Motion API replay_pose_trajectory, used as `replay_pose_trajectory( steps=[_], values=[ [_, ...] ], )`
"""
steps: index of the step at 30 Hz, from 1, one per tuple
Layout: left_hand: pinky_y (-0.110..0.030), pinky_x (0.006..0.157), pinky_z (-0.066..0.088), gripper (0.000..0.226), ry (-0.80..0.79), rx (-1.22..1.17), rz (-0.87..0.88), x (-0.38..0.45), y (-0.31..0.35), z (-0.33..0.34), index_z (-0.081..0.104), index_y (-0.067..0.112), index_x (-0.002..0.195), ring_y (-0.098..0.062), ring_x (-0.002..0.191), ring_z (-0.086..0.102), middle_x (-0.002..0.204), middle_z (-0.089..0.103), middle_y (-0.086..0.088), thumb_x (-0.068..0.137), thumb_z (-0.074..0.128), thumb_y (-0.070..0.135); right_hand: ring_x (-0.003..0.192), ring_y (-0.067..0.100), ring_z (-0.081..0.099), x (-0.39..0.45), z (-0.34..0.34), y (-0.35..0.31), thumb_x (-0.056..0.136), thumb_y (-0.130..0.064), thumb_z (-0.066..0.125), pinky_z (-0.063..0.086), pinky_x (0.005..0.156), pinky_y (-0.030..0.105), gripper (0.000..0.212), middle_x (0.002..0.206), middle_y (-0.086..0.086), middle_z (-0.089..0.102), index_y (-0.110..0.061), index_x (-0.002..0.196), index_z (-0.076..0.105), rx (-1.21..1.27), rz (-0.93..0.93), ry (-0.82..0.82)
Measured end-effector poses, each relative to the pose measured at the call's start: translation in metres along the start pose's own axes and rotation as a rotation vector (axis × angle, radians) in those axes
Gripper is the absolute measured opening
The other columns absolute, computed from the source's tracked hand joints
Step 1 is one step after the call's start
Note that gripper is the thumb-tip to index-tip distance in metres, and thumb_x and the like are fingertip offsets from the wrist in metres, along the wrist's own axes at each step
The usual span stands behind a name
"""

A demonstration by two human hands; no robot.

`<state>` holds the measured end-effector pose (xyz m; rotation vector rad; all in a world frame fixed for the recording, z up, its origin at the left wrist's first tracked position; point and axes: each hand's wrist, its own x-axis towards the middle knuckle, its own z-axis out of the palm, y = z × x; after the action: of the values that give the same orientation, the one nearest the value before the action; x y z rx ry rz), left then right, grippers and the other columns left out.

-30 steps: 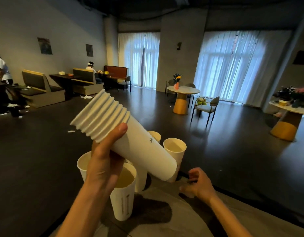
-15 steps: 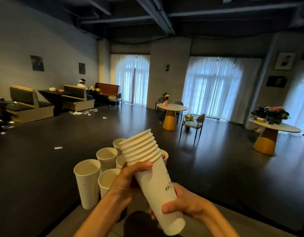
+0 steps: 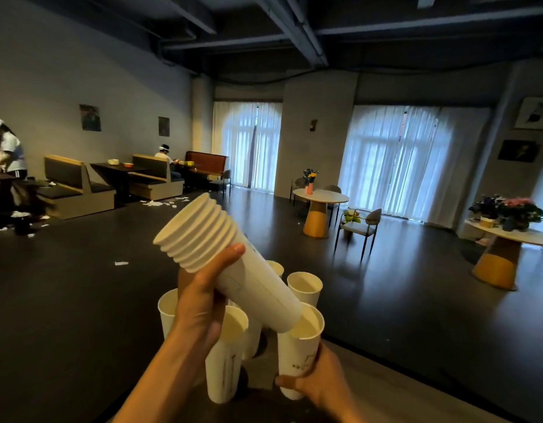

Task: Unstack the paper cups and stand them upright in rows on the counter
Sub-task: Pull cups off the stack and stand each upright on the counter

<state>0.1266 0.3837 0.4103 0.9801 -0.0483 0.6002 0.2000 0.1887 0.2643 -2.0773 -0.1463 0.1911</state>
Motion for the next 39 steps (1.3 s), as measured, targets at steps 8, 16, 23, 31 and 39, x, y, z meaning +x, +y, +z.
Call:
replay_pose_trajectory(
  steps=[8,16,23,31,39],
  values=[
    [-0.038,0.075,0.057,0.067,0.112,-0.18,-0.015,0.019,0.005,-0.027,0.061,0.032,0.116,-0.02,0.108,0.065,0.104,0.071,0.003,0.054,0.087,0.031,0.122,0.016,0.056,0.035,0.018,0.015,0.051,-0.026,0.096,0.047,0.104,0.04,0.094,0.124,-0.011,0.06,-0.027,0.131,0.046,0.08,0.02,0.036],
    [-0.037,0.073,0.061,0.099,0.05,-0.191,0.018,0.03,0.0,-0.023,0.064,0.035,0.116,-0.016,0.1,0.071,0.098,0.075,0.007,0.024,0.097,0.05,0.112,0.006,0.057,0.048,0.026,0.022,0.053,-0.024,0.095,0.048,0.101,0.036,0.081,0.108,-0.02,0.062,-0.041,0.116,0.047,0.131,-0.016,-0.01],
    [-0.041,0.077,0.06,0.113,-0.007,-0.108,-0.047,0.019,-0.004,-0.008,0.06,0.029,0.126,-0.021,0.106,0.066,0.11,0.069,-0.002,0.022,0.095,0.055,0.118,0.002,0.048,0.037,0.012,0.038,0.046,-0.031,0.096,0.044,0.105,0.032,0.094,0.121,-0.023,0.055,-0.043,0.124,0.044,-0.03,0.018,-0.099],
    [-0.035,0.07,0.058,0.1,-0.206,-0.056,-0.275,-0.009,-0.031,0.026,0.067,0.02,0.117,-0.023,0.093,0.069,0.098,0.072,-0.006,0.024,0.096,0.045,0.084,0.008,0.069,-0.005,-0.047,0.0,0.088,-0.018,0.069,0.058,0.081,0.03,0.005,0.09,-0.003,0.072,-0.023,0.09,0.069,0.051,-0.096,0.223],
    [-0.035,0.071,0.061,0.052,-0.366,-0.014,-0.306,-0.035,-0.035,0.053,0.074,0.019,0.095,-0.02,0.082,0.072,0.089,0.074,-0.006,0.045,0.082,0.029,0.098,0.003,0.067,-0.067,-0.088,-0.052,0.04,-0.068,0.083,0.056,0.075,0.021,0.083,0.106,-0.005,0.068,-0.027,0.109,0.06,0.184,-0.272,-0.259]
  ],
)
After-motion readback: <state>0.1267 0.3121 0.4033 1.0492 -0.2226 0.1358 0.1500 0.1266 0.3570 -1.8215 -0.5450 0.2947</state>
